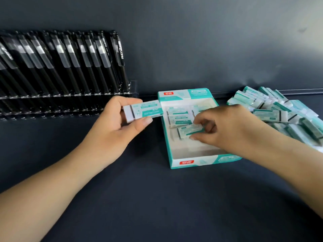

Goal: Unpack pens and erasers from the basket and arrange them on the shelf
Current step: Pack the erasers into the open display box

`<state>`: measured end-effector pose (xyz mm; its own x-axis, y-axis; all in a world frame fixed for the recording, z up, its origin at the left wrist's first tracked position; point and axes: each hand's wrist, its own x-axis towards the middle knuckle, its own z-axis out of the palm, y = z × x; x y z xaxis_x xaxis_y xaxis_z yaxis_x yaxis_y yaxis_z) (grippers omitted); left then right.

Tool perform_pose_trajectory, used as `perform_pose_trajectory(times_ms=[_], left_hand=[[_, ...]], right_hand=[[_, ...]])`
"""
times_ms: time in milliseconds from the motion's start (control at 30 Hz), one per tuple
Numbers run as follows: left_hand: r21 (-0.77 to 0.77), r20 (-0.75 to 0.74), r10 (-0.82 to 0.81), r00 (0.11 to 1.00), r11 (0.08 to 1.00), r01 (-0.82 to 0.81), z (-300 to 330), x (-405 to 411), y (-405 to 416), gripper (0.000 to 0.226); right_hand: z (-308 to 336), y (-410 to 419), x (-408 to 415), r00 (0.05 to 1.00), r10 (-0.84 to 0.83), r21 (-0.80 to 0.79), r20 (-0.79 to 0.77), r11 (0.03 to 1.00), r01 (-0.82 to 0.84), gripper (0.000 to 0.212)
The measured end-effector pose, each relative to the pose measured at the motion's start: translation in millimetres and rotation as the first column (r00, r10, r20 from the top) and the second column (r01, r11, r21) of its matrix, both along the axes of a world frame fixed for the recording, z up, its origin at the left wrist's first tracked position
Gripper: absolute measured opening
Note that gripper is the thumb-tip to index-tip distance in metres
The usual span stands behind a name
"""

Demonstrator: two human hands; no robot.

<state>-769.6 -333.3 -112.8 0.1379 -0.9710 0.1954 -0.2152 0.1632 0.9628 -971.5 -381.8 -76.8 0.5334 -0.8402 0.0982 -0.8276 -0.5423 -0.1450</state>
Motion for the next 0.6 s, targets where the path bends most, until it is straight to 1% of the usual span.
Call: perform_pose_trajectory(times_ms=[67, 167, 267, 367, 467, 533, 600], left_hand=[[-0.013, 0.076, -0.037, 0.996, 0.999, 0.039, -2.3, -5.4, 1.8, 0.031], [-0.026, 0.259, -0.062, 0.964, 0.997, 0.071, -3.3, -8.2, 4.7, 0.021], [-0.019, 0.328, -0.061, 0.943, 0.997, 0.072, -3.1, -8.1, 7.0, 0.019], [-0.039, 0.372, -0.06, 0.926, 0.996, 0.08, -4.4, -8.4, 7.6, 0.025], [-0.048, 0.381, -0.062, 0.923, 0.995, 0.087, -6.1, -6.5, 7.6, 0.031], [-0.023, 0.359, -0.081, 0.93, 0.995, 0.095, -7.4, -4.3, 7.4, 0.032], [0.036, 0.294, -0.098, 0.951, 0.995, 0.092, -8.3, -2.5, 7.5, 0.029]], right_hand=[[-4.7, -1.2, 2.6, 1.0, 0.014, 0.018, -0.02, 1.0, -0.014, 0.036], [-7.4, -3.9, 3.5, 0.999, 0.049, 0.019, -0.002, 0.999, -0.049, 0.036], [-6.3, -4.3, 0.3, 0.997, 0.079, 0.029, 0.025, 0.996, -0.08, 0.033], [-4.3, -4.0, -2.8, 0.994, 0.106, 0.07, 0.041, 0.992, -0.109, 0.03], [-5.3, -4.2, -4.2, 0.994, 0.098, 0.059, 0.043, 0.993, -0.1, 0.027], [-5.7, -3.3, -3.9, 0.995, 0.083, 0.041, 0.056, 0.995, -0.086, 0.022], [-5.0, -3.7, -2.5, 0.996, 0.069, 0.032, 0.064, 0.997, -0.071, 0.014]])
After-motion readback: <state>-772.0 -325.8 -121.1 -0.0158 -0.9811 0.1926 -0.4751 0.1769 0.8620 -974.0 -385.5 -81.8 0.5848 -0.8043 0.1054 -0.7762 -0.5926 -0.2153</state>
